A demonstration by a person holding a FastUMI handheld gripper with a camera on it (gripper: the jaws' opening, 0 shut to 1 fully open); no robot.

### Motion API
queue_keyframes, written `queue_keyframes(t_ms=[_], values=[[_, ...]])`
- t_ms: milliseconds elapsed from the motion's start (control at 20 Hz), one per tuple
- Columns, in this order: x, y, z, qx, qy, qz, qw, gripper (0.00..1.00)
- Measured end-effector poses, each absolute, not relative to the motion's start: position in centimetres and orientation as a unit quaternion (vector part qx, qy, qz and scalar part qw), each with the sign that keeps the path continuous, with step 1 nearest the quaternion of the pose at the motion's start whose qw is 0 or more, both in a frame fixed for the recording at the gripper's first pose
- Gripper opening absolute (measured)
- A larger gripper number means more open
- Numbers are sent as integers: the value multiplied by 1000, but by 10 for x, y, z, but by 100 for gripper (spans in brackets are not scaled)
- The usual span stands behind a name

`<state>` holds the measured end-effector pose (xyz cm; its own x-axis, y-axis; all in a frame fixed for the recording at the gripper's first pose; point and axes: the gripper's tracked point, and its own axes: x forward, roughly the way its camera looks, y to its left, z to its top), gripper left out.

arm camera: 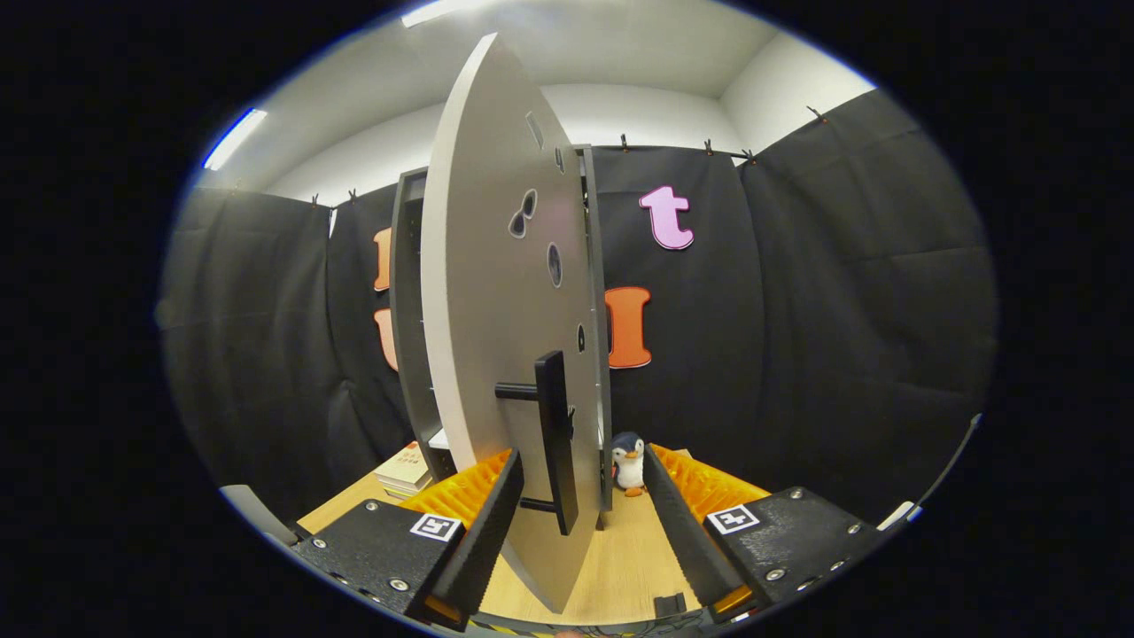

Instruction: Open the shoe cabinet door, grab the shoes and put them into the shoe cabinet, then close the shoe cabinet door.

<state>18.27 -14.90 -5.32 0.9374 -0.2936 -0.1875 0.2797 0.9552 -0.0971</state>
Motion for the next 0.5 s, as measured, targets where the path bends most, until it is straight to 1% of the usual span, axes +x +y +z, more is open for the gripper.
queue_keyframes(t_ms=[500], values=[[203, -99, -59, -49, 101, -202, 973, 86]])
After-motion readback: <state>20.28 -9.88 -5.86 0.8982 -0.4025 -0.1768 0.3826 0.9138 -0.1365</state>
